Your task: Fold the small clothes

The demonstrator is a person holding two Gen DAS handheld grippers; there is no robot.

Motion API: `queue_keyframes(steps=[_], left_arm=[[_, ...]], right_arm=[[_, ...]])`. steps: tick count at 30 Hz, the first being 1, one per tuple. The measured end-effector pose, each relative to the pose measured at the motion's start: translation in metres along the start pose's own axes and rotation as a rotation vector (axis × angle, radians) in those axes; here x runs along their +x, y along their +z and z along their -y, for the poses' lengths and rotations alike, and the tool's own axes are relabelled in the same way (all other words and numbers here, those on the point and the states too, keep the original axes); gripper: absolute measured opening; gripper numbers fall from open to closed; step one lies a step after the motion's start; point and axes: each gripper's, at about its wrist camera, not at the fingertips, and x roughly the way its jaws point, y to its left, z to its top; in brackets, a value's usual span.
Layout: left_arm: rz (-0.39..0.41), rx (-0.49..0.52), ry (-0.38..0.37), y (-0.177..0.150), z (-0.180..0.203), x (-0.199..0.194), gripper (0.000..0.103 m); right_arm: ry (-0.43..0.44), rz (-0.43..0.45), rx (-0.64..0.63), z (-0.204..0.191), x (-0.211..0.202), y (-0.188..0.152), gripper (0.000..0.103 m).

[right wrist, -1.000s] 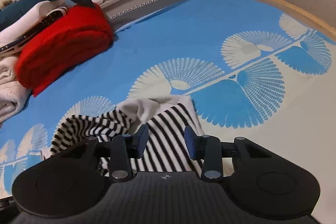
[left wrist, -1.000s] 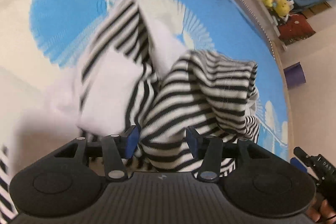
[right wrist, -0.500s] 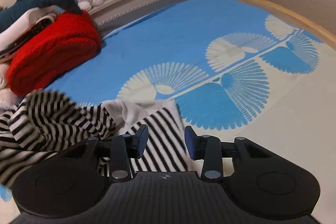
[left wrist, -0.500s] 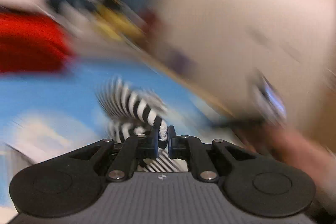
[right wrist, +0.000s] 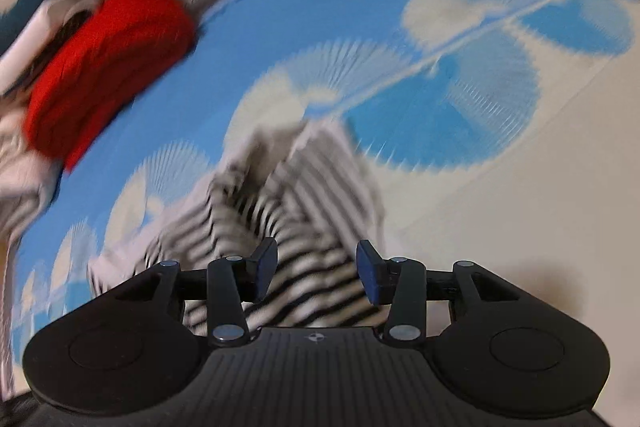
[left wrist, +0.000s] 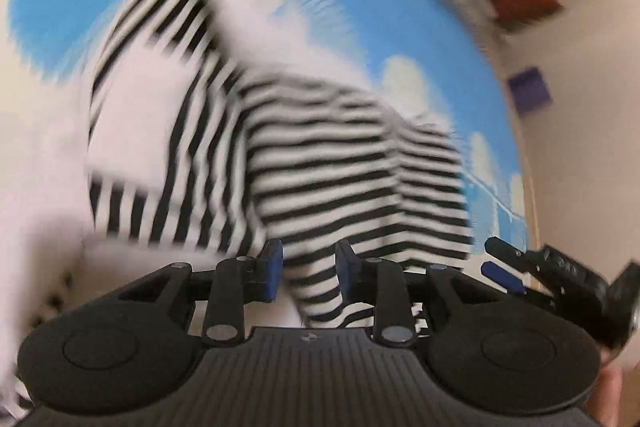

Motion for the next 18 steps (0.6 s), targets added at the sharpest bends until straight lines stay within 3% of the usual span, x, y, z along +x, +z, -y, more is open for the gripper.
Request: queue_keyframes(steps=[4,9,12,13,14,15,16,18], left_arm=[[-0.072,-0.098,-0.04,-0.002,-0.006,0.022,0.03],[-0.083,-0.119,0.003,-0.005,-0.009,0.037,0.03],[-0.085,-0.108,-0.02,-0.005,-0.009,0.034,0.001],[-0.074,-0.086,-0.03,-0.004,-0.005,0.027,0.001],[-0.056,-0.056,-0.042,-0.001,0.0,0.019,0.001],[-0.029,-0.021,-0.062,0.003,0.006,0.009,0.001],[0.009,0.012,-0.08,0.009,0.011,-0.004,0.0],[0.12,0.07,-0.11,0.018,0.017,-0.037,0.0]], right_arm=[[0.002,-0.062,-0.103,-0.018,0.021,-0.004,0.055],[-0.014,-0.109,-0.224,-0.041,0.042,-0.01,0.055],[-0.019,-0.115,-0.269,-0.047,0.048,-0.013,0.053],[-0.01,-0.113,-0.279,-0.048,0.048,-0.013,0.042],[0.004,-0.109,-0.279,-0.048,0.048,-0.012,0.02],[0.016,-0.106,-0.267,-0.047,0.047,-0.011,0.011],[0.037,-0.086,-0.236,-0.045,0.043,-0.007,0.004],[0.132,-0.017,-0.139,-0.038,0.03,0.002,0.003]])
